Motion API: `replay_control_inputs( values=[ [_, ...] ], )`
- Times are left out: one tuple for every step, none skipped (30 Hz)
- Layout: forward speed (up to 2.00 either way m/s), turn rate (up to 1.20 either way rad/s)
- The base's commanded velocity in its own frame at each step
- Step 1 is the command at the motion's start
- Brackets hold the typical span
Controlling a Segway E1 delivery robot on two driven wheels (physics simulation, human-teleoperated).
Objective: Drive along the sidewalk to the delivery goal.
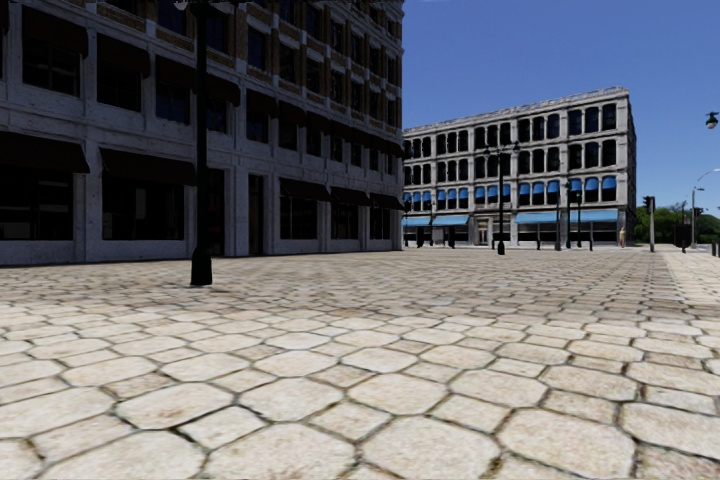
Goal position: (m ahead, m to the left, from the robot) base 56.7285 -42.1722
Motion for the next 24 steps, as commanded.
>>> replay_control_inputs(
  values=[
    [2.0,-0.57],
    [2.0,-0.57],
    [2.0,-0.57],
    [2.0,-0.57],
    [2.0,-0.57],
    [2.0,-0.57],
    [2.0,-0.57],
    [2.0,-0.57],
    [2.0,-0.57],
    [2.0,-0.57],
    [2.0,-0.57],
    [2.0,-0.57],
    [2.0,-0.57],
    [2.0,-0.57],
    [2.0,-0.57],
    [2.0,-0.57],
    [2.0,-0.57],
    [2.0,-0.57],
    [2.0,-0.57],
    [2.0,-0.57],
    [2.0,-0.57],
    [2.0,-0.57],
    [2.0,-0.57],
    [2.0,-0.57]
  ],
)
